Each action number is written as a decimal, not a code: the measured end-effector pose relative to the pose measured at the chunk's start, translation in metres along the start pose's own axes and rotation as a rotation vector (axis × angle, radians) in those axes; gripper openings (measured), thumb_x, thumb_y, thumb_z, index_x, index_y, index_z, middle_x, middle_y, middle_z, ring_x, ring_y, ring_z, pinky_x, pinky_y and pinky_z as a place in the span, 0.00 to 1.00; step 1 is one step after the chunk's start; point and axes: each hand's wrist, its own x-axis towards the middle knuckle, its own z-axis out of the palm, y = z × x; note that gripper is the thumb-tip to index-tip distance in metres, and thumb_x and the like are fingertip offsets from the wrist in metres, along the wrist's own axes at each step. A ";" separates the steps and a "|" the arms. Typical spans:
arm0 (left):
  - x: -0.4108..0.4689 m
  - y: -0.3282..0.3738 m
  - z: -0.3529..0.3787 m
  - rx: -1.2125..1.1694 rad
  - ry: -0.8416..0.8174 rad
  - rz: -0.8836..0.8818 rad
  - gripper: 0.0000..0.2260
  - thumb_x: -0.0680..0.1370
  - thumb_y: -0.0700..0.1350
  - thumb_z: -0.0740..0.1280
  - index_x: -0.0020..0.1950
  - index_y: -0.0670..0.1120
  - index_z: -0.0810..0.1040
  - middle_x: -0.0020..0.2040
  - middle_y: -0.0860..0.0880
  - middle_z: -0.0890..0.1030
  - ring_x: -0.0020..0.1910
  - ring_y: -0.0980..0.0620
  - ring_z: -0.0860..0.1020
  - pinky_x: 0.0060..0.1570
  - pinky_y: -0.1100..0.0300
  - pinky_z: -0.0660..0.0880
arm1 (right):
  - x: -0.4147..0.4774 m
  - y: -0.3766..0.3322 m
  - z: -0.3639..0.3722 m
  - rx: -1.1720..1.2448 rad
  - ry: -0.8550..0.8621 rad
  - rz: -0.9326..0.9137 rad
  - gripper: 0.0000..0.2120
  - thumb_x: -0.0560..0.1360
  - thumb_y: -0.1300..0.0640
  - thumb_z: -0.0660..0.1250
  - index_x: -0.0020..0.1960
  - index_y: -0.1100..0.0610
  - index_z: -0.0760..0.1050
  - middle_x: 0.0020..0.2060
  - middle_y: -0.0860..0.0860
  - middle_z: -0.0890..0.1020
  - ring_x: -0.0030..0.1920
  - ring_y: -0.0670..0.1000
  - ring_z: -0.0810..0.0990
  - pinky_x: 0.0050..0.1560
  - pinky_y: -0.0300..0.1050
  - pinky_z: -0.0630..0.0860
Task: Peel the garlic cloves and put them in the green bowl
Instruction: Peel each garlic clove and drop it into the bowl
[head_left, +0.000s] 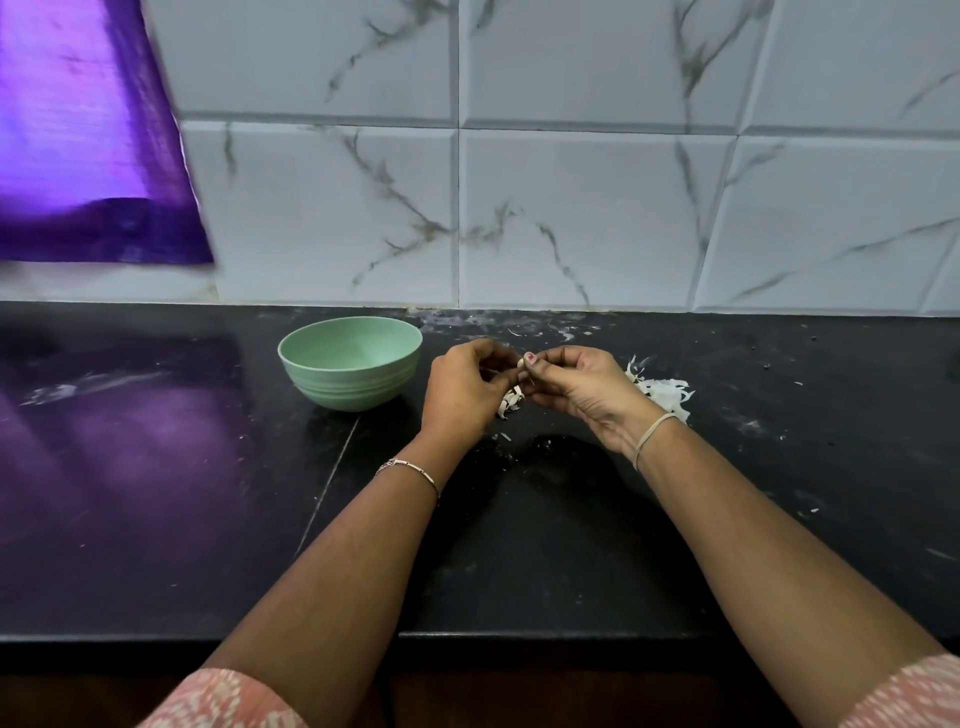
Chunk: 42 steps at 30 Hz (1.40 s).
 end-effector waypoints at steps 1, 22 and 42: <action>0.001 0.000 0.000 -0.018 -0.001 -0.008 0.07 0.71 0.45 0.76 0.40 0.54 0.80 0.36 0.59 0.81 0.38 0.62 0.80 0.38 0.75 0.72 | 0.000 0.000 0.000 -0.004 -0.001 -0.004 0.03 0.74 0.61 0.71 0.44 0.60 0.78 0.38 0.53 0.84 0.36 0.47 0.82 0.39 0.37 0.80; 0.004 -0.005 0.002 -0.149 -0.015 -0.108 0.05 0.70 0.47 0.78 0.39 0.54 0.82 0.36 0.55 0.84 0.36 0.60 0.80 0.41 0.64 0.77 | 0.007 0.007 0.001 -0.112 0.097 -0.026 0.06 0.76 0.59 0.70 0.40 0.56 0.79 0.34 0.49 0.78 0.37 0.44 0.74 0.39 0.36 0.72; 0.002 -0.005 0.005 -0.194 -0.021 -0.135 0.06 0.70 0.50 0.78 0.37 0.54 0.82 0.33 0.54 0.83 0.34 0.56 0.80 0.44 0.52 0.81 | 0.009 0.007 0.001 -0.181 0.140 -0.055 0.06 0.76 0.57 0.70 0.40 0.54 0.79 0.34 0.46 0.79 0.36 0.43 0.74 0.38 0.34 0.70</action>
